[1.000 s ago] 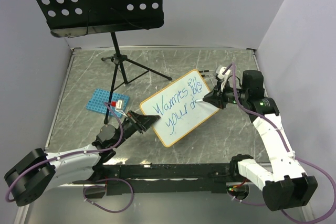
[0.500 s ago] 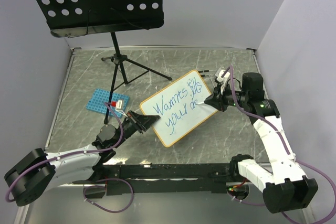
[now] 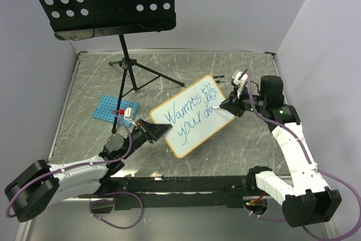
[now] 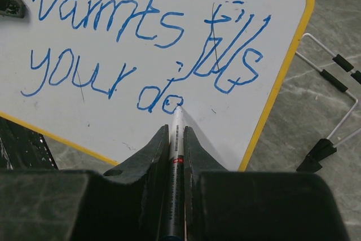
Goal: Write a sentence on the whiteboard
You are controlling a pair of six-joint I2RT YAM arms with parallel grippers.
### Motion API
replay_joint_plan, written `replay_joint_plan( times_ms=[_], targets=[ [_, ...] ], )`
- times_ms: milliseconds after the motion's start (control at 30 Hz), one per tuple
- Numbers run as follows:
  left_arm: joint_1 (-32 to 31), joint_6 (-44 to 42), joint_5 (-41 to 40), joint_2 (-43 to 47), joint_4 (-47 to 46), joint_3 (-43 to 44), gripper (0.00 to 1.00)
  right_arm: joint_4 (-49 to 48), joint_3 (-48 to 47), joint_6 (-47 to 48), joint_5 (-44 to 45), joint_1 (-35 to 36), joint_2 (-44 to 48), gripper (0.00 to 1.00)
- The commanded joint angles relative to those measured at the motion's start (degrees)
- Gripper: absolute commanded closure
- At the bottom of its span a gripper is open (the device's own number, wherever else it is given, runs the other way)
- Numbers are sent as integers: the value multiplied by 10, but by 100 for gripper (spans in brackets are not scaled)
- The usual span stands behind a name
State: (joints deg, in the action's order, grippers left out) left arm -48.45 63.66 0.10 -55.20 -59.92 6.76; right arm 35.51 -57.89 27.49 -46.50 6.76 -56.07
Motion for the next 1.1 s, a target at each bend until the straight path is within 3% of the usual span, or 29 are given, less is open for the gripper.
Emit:
replay_joint_plan(
  times_ms=[0,567,1067],
  targets=[
    [-1,9,3,26,-107,21,99,-32,-24,-10,5,3,-9,100],
    [2,10,3,19,-113,23,99,21,21,26,7,2,25,100],
    [1,10,5,17,-110,24,99,-29,-21,-9,26,1,14,100]
  ],
)
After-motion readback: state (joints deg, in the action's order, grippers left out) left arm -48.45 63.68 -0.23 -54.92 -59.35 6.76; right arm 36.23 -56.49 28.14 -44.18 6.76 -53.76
